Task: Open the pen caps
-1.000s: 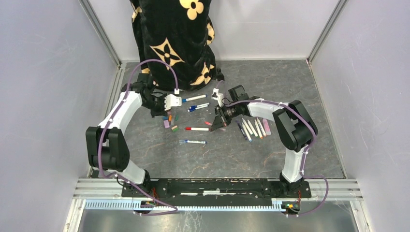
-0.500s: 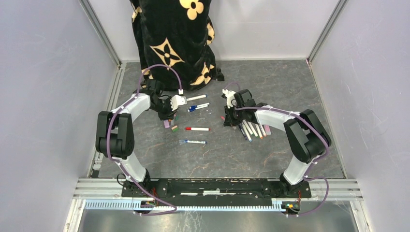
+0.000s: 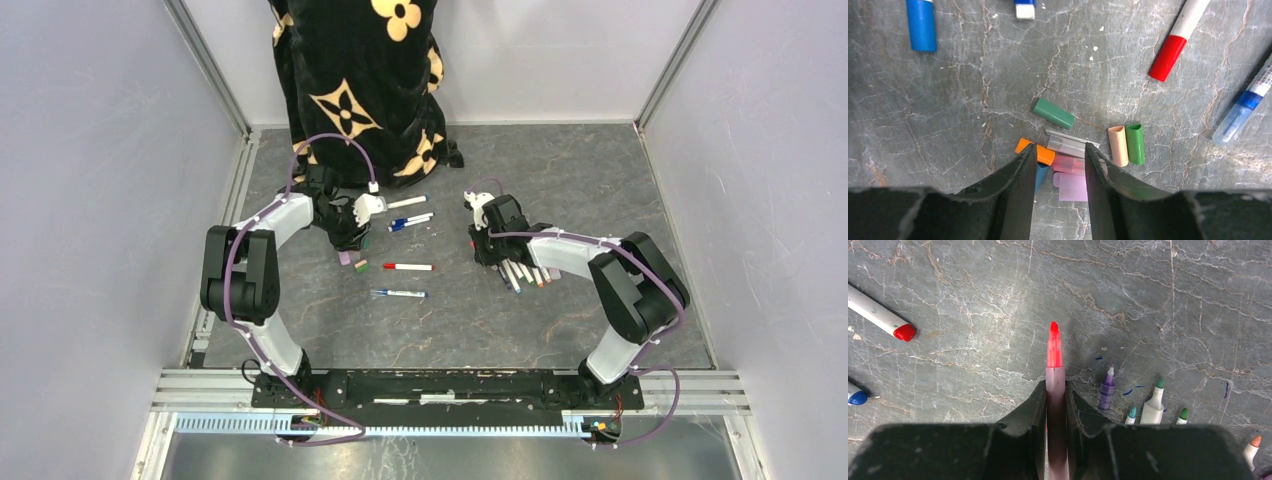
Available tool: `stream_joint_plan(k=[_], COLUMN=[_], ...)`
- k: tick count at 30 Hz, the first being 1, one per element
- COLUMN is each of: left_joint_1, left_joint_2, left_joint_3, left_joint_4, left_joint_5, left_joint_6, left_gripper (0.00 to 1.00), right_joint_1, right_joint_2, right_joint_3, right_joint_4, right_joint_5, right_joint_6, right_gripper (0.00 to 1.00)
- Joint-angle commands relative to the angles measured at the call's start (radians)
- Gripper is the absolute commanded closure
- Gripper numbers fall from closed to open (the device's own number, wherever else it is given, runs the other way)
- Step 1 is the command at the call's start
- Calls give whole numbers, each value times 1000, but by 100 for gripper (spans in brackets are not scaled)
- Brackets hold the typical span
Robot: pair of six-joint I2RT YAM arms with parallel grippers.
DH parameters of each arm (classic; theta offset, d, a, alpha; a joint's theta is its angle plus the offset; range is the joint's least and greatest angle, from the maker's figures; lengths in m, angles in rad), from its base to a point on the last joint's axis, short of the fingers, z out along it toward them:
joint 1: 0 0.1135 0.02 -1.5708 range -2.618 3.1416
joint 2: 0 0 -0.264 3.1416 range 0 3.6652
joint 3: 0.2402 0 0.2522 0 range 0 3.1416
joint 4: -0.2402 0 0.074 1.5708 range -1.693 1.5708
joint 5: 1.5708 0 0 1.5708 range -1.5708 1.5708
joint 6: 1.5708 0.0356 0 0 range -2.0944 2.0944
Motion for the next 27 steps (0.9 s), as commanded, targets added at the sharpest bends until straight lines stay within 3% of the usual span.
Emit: stream_joint_plan(k=[1,10,12,13,16,21,22,27], left_joint_1=[-4,4,4,5,6,9,9,18], left_joint_2=[-35,-103,-130,-144,-186,-235,-242,-273], left_joint_3=[85,296,314,322,338,388,400,439], left_joint_4=[-22,-215,-228,-234,-240,-260,-265,-256], left_joint_5=[27,92,103,108,104,85,81,65], left_joint_6=[-96,-168,-176,-177,-194,-222,-227,-269], left_gripper=[50,42,41,31,28,18,13,5], right_joint_1=[10,18,23,23,23,23,24,23], right_joint_2=[-38,-63,-71,-75,-93,-111,-103,29], right_joint_3=[-4,-2,-5,-5,-2,68,93,264], right_joint_4=[0,-15,-12,-12,-8,7,10,30], right_joint_5=[60,60,71,87,99,69,28,-132], right_joint_6=[-5,-7,-7,-7,0,-15,-27,-181], right_gripper=[78,72,74,77,81,64,60,42])
